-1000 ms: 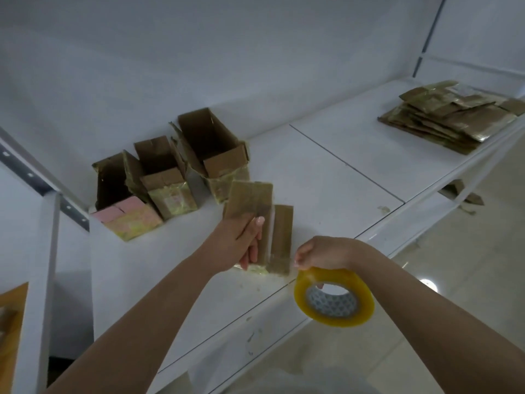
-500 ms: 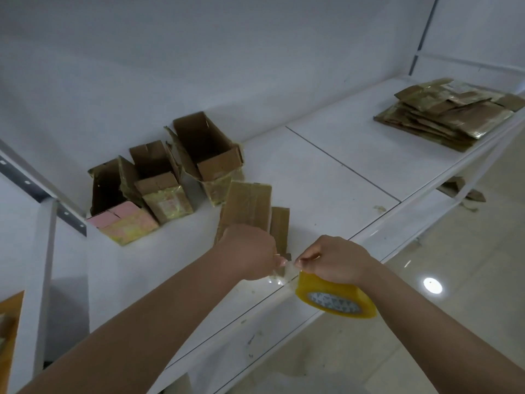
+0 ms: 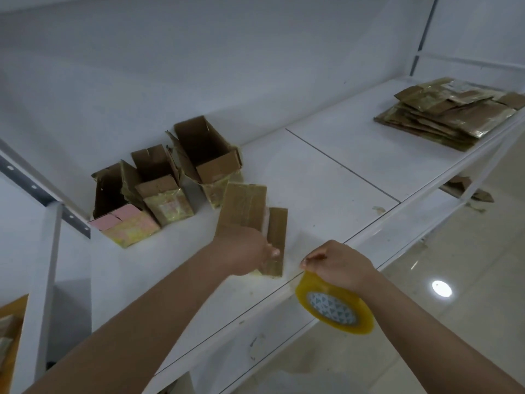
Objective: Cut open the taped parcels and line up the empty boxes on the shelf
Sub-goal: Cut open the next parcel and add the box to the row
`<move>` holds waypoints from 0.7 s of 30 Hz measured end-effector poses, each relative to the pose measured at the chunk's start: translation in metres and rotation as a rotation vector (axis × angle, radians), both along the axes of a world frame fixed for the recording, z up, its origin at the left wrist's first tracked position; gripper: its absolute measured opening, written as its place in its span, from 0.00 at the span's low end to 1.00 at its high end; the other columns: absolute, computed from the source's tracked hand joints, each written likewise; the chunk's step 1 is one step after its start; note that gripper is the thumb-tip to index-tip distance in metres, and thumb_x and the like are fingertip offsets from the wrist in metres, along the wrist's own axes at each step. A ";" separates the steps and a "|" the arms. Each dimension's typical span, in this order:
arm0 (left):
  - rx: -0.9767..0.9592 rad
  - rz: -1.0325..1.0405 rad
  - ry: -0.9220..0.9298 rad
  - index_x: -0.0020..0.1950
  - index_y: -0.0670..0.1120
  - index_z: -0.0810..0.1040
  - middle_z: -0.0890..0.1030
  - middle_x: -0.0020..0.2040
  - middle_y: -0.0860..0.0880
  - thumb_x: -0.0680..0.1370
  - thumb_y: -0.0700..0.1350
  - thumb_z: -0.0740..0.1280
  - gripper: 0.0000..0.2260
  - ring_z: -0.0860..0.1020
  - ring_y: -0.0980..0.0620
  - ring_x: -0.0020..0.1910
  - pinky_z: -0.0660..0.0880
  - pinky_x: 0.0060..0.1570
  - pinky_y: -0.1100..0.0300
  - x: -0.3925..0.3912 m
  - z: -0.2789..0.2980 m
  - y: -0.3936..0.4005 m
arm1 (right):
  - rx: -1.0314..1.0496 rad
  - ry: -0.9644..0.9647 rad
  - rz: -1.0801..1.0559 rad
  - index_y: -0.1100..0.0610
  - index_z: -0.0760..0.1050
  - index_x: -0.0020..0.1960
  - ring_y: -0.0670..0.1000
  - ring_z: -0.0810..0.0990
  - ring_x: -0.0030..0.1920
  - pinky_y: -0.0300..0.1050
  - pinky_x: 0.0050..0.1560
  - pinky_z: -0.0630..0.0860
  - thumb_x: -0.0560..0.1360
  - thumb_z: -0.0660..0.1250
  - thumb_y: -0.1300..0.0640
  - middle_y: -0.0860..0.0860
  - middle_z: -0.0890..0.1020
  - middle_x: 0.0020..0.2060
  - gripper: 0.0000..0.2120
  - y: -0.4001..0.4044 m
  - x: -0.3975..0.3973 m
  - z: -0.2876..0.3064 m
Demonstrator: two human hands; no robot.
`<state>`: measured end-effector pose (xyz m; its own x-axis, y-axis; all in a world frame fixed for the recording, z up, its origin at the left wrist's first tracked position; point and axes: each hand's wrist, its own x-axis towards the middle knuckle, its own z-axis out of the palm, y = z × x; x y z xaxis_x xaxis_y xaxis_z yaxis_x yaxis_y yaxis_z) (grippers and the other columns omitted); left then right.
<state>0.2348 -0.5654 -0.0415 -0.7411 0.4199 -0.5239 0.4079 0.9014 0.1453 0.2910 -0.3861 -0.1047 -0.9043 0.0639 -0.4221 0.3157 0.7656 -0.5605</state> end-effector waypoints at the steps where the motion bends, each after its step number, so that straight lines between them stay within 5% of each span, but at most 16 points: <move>1: 0.161 0.098 -0.047 0.42 0.45 0.76 0.75 0.38 0.49 0.84 0.54 0.55 0.18 0.74 0.54 0.37 0.69 0.38 0.61 -0.002 0.000 -0.008 | -0.008 -0.021 -0.011 0.39 0.83 0.46 0.47 0.80 0.53 0.48 0.58 0.76 0.75 0.65 0.44 0.40 0.83 0.48 0.08 0.004 0.000 -0.004; 4: 0.420 0.263 0.052 0.42 0.45 0.73 0.75 0.36 0.51 0.84 0.50 0.54 0.16 0.74 0.56 0.32 0.69 0.32 0.67 0.001 -0.009 -0.023 | -0.005 -0.047 -0.023 0.39 0.78 0.37 0.48 0.79 0.52 0.47 0.58 0.75 0.76 0.65 0.45 0.41 0.82 0.45 0.09 0.014 0.004 -0.011; 8: 0.335 0.219 0.424 0.42 0.48 0.69 0.74 0.36 0.52 0.81 0.55 0.62 0.14 0.75 0.53 0.35 0.71 0.35 0.61 0.014 -0.032 -0.017 | -0.052 -0.031 -0.058 0.41 0.81 0.42 0.49 0.80 0.53 0.49 0.60 0.75 0.76 0.66 0.44 0.43 0.82 0.47 0.07 0.021 0.002 -0.009; 11: 0.205 0.262 0.531 0.50 0.48 0.68 0.75 0.43 0.51 0.79 0.50 0.65 0.09 0.79 0.48 0.42 0.78 0.43 0.53 0.020 -0.037 -0.008 | -0.104 0.014 -0.082 0.43 0.84 0.51 0.49 0.80 0.54 0.50 0.61 0.75 0.76 0.66 0.43 0.44 0.83 0.50 0.10 0.023 -0.003 0.002; 16: 0.258 0.320 0.480 0.49 0.50 0.69 0.76 0.42 0.53 0.76 0.52 0.69 0.11 0.79 0.49 0.43 0.77 0.44 0.54 0.017 -0.033 -0.006 | -0.248 0.139 -0.090 0.40 0.83 0.53 0.50 0.80 0.55 0.54 0.62 0.76 0.76 0.66 0.40 0.42 0.83 0.55 0.11 0.025 -0.007 0.018; 21: 0.805 0.490 0.288 0.47 0.55 0.78 0.80 0.42 0.57 0.71 0.67 0.68 0.17 0.78 0.61 0.40 0.74 0.42 0.62 0.013 -0.010 -0.007 | -0.319 0.275 -0.076 0.33 0.81 0.51 0.47 0.81 0.53 0.56 0.61 0.76 0.76 0.64 0.38 0.40 0.84 0.50 0.08 0.024 -0.009 0.031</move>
